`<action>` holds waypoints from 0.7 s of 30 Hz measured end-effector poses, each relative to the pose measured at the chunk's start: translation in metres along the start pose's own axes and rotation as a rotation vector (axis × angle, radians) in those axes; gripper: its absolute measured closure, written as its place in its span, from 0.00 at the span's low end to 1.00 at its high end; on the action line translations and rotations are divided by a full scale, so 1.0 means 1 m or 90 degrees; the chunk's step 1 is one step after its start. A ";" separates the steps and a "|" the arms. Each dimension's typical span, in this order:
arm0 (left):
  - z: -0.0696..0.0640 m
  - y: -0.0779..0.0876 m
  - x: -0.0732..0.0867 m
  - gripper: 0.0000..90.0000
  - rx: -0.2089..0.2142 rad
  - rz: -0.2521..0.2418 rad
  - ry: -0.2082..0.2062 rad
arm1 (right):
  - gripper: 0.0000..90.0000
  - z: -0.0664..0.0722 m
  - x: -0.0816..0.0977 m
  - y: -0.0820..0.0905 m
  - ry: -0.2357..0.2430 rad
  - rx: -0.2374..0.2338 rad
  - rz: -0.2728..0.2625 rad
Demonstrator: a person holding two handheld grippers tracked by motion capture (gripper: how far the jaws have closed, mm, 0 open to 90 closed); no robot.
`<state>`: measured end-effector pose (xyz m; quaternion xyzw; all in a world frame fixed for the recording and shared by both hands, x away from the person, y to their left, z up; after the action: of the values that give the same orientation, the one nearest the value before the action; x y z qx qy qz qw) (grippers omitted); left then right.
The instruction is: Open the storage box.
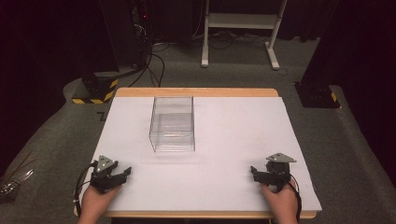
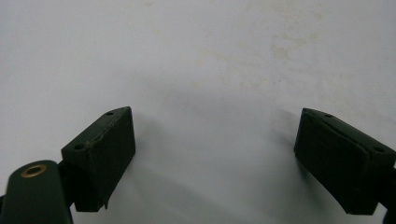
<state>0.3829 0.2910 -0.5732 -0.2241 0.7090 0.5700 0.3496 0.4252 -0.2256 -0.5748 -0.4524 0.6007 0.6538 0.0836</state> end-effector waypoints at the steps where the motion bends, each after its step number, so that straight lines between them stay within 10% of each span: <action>1: 0.000 0.000 0.000 0.41 0.000 0.000 0.001 | 0.14 0.000 0.000 0.000 0.000 0.000 0.000; 21: 0.000 0.000 0.000 0.40 0.001 0.000 0.001 | 0.14 0.000 0.000 0.000 -0.001 0.000 -0.001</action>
<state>0.3829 0.2908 -0.5732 -0.2242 0.7098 0.5693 0.3490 0.4251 -0.2257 -0.5749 -0.4528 0.6001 0.6540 0.0846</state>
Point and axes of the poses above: each handheld gripper's, and its own axes: y roughly backward along the jaws, x roughly out of its underside, z roughly to its left, the point moved 10 cm from there along -y, roughly forward along the jaws, and after that the axes turned 9 degrees about y, right-handed, at the moved point
